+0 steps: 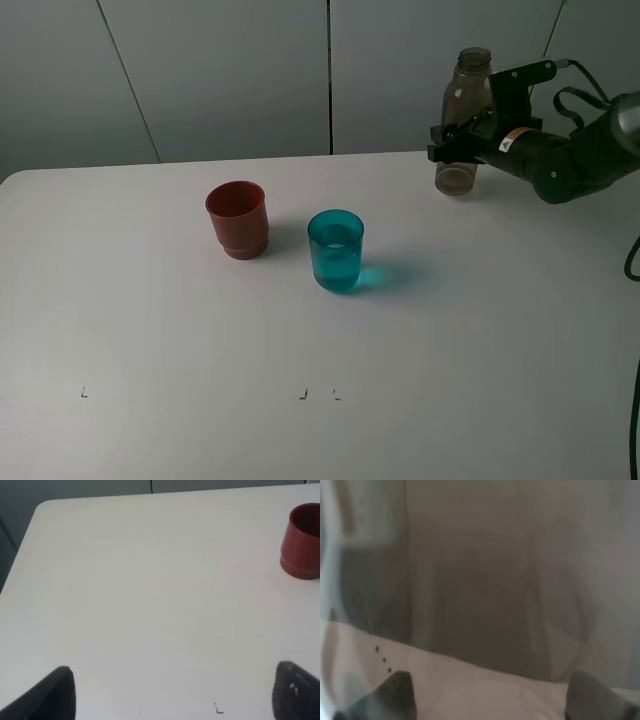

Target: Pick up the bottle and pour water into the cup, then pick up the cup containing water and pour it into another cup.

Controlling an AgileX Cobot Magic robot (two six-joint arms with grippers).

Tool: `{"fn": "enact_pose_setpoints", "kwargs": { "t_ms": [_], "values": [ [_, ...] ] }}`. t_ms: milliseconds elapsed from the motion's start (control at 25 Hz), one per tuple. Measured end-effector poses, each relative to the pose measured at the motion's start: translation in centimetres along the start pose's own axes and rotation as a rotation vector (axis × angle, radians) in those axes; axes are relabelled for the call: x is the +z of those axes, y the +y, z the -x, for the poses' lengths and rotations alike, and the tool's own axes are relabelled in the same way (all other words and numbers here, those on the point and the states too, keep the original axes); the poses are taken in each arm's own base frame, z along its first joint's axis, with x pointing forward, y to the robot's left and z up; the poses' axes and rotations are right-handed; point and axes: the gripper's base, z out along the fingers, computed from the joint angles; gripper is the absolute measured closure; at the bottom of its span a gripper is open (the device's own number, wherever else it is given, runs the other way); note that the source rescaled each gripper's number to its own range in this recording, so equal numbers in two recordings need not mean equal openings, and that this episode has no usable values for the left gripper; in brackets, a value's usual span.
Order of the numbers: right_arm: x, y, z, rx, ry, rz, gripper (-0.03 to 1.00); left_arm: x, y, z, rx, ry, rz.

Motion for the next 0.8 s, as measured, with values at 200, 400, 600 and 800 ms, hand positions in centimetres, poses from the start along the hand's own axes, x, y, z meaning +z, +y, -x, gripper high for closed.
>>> {"fn": "enact_pose_setpoints", "kwargs": {
  "t_ms": [200,400,600,800],
  "values": [
    [0.1,0.0,-0.4,0.004,0.013,-0.002,0.97,0.0,0.0,0.0,0.000,0.000,0.000],
    [0.2,0.0,-0.9,0.006,0.030,0.000,0.97,0.0,0.0,0.0,0.000,0.000,0.000],
    [0.3,0.1,-1.0,0.006,0.027,0.000,0.97,0.0,0.0,0.0,0.000,0.000,0.000],
    [0.3,0.1,-1.1,0.007,0.028,0.000,0.97,0.0,0.0,0.0,0.000,0.000,0.000]
  ]
}}
